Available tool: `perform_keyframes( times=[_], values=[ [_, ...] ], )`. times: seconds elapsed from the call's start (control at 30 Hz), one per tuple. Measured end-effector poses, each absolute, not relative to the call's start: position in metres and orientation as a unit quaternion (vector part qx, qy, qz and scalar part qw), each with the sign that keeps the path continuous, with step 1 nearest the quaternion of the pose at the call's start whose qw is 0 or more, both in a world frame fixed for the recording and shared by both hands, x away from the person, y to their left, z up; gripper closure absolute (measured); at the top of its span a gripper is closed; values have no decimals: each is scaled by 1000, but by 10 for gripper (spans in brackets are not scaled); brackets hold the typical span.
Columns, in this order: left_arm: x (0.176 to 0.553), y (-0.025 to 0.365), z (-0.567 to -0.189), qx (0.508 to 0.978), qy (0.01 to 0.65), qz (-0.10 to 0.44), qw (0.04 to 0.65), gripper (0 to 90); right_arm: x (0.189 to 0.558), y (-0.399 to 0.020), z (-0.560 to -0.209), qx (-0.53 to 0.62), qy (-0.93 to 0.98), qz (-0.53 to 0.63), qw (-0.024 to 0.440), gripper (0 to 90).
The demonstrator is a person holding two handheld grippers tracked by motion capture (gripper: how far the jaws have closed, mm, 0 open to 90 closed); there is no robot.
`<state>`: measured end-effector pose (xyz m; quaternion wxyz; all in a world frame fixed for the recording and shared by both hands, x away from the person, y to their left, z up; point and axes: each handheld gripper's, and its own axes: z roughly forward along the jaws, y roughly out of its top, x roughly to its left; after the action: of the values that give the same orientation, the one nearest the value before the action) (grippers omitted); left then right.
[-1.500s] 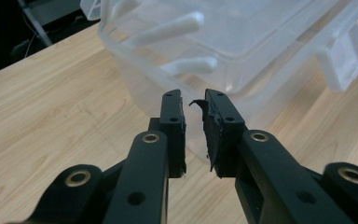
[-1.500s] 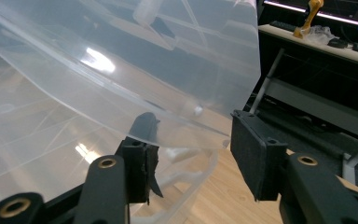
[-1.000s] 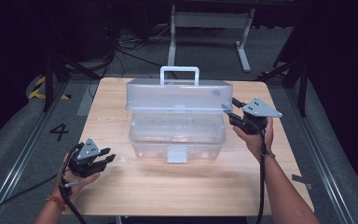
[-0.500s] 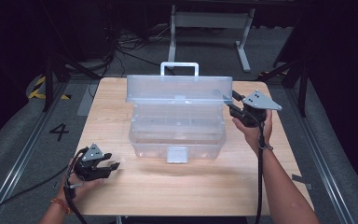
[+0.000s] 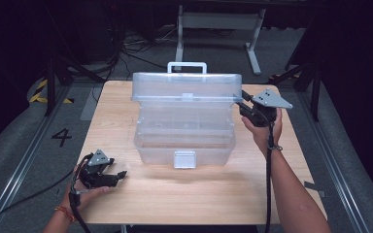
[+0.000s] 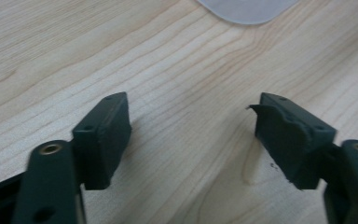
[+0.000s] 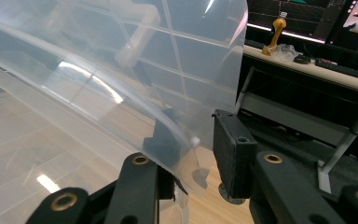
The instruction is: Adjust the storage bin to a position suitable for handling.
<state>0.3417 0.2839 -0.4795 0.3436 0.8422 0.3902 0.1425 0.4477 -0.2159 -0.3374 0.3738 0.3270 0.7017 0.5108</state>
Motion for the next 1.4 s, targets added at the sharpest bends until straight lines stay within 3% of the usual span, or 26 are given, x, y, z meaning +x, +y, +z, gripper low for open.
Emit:
perform_keyframes(
  times=[0.17, 1.4],
  values=[
    [341, 281, -481, 846, 387, 150, 335, 185, 449, -215, -336, 334, 698, 515, 369, 712],
    [341, 281, -481, 847, 384, 152, 336, 183, 471, -215, -320, 344, 698, 515, 360, 724]
  ],
)
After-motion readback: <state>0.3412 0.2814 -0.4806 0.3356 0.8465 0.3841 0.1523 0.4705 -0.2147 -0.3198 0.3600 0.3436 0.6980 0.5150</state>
